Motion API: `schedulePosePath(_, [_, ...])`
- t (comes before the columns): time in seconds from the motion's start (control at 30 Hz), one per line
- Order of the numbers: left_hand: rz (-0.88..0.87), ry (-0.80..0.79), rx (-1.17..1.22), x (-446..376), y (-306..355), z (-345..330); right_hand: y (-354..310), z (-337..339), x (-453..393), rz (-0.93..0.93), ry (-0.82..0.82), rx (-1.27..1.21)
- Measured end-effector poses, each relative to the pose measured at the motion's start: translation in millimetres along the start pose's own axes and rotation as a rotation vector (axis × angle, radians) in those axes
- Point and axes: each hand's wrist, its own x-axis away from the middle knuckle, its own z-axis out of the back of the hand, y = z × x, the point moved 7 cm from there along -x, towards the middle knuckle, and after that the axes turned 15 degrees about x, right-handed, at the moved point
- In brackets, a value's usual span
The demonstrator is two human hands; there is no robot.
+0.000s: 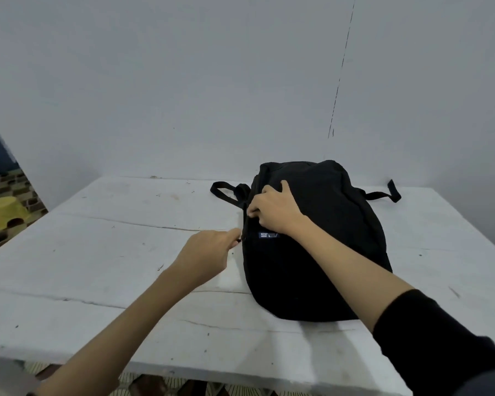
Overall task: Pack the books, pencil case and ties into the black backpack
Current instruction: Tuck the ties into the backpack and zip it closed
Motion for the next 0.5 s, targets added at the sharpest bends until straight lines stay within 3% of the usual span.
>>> schedulePosePath(0.2, [-0.011, 0.033, -0.084, -1, 6, 2, 9, -1, 31, -0.060, 0.131, -0.139])
schedulePosePath(0.27, [-0.161, 0.169, -0.013, 2, 16, 3, 28, -2, 62, -0.124, 0.306, -0.191])
schedulePosePath(0.33, [-0.345, 0.203, 0.050, 6, 32, -6, 54, -11, 98, -0.203, 0.428, -0.127])
schedulePosePath(0.5, [-0.379, -0.005, -0.027, -9, 19, -57, 98, -44, 165, -0.251, 0.265, -0.106])
